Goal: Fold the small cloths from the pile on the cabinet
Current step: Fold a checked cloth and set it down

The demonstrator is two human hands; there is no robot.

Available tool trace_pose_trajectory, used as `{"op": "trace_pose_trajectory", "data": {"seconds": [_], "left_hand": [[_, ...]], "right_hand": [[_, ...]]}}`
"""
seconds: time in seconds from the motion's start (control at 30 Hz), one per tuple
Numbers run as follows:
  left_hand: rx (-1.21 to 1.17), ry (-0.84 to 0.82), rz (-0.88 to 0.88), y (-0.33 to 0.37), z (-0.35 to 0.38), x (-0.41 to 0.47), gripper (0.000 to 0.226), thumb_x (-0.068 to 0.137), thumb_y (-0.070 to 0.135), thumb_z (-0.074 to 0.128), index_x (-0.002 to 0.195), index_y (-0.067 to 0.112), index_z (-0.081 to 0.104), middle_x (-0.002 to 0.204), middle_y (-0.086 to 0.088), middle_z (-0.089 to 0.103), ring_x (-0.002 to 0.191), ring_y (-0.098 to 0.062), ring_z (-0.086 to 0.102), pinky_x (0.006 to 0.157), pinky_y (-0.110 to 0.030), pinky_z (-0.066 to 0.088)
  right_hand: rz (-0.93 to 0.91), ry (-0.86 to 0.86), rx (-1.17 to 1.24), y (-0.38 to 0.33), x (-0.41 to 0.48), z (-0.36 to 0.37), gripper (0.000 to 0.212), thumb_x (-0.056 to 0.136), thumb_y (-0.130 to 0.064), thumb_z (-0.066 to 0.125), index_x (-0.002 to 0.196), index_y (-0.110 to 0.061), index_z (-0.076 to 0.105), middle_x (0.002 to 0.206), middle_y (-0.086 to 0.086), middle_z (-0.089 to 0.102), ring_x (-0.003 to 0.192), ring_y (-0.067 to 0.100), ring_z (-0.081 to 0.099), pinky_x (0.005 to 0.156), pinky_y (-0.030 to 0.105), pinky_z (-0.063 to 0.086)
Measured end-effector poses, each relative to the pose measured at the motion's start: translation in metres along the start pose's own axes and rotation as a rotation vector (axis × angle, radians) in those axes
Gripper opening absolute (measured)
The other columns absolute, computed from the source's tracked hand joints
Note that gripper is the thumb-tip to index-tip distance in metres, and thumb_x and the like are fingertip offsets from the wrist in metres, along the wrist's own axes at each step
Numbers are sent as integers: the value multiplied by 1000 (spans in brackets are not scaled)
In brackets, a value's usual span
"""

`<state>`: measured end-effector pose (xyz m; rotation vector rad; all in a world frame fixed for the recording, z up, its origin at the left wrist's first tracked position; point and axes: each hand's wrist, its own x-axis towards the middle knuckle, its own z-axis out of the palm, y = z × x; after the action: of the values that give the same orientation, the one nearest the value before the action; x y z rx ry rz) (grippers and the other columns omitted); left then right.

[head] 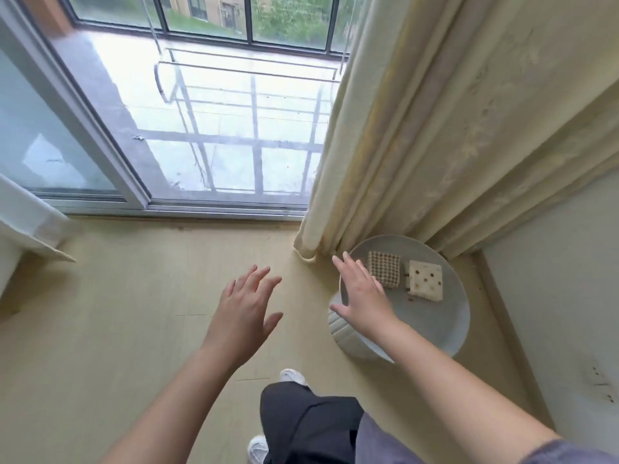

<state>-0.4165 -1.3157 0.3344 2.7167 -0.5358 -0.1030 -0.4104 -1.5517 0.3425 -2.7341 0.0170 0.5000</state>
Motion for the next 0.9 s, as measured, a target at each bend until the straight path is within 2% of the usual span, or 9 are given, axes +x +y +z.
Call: {"op": "trace_pose_trajectory", "data": {"seconds": [0.3,0.5,0.6,0.77,0.9], "left_hand": [[29,105,-96,-206,-80,-5,57,70,20,84,121,17,59,130,-7,58,127,-32,52,92,-55,47],[34,149,-164,-352,-154,-1,58,66,17,86,118,15,61,127,-9,59,123,-32,55,94,-53,46],[-16,190,-232,-420,-184,-3,55,68,15,83,118,14,61,129,-10,57,126,-33,52,99,-53,42],[-39,209,-216,-541,-218,-26,59,67,15,84,119,19,57,129,-7,57,127,-32,52,100,-54,42],[-73,178,-276,-645,-251,-52,49,79,18,75,125,20,58,137,-1,51,135,-23,42,111,-47,28]], "right_hand": [[-93,-22,18,-211,111,66,81,88,-31,69,153,-28,22,163,3,15,149,21,16,116,41,25],[-228,-11,19,-375,192,73,80,87,-28,70,153,-28,24,163,1,16,148,22,20,115,41,30],[-297,2,-24,-450,223,78,80,87,-28,70,153,-26,25,162,1,18,148,20,20,115,37,27],[-363,-17,-46,-570,261,112,77,88,-27,68,152,-26,26,161,1,18,148,20,18,116,38,26],[-370,-6,-55,-661,276,151,75,89,-27,66,152,-25,26,161,0,19,147,21,21,116,38,27]]}}
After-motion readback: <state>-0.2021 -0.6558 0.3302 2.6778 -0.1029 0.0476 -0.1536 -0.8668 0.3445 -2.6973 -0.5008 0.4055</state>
